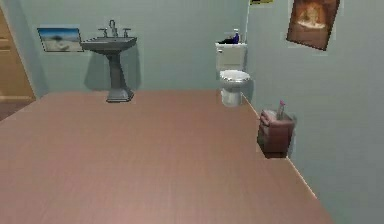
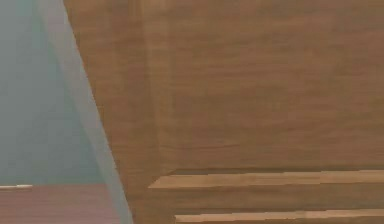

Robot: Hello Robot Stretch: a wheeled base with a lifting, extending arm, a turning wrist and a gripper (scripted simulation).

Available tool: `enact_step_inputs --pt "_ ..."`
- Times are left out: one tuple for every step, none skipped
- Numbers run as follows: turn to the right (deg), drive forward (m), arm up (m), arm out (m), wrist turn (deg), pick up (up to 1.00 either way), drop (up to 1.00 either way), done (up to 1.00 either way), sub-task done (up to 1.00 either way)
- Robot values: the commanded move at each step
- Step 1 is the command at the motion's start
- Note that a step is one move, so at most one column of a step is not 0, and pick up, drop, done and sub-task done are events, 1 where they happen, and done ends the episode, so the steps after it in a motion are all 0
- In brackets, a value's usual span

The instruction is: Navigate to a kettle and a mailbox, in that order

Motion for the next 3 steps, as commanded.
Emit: enact_step_inputs --pt "-45.0 0.00 0.00 0.00 0.0 0.00 0.00 0.00 0.00" --pt "0.0 0.20 0.00 0.00 0.0 0.00 0.00 0.00 0.00" --pt "45.0 0.00 0.00 0.00 0.0 0.00 0.00 0.00 0.00"
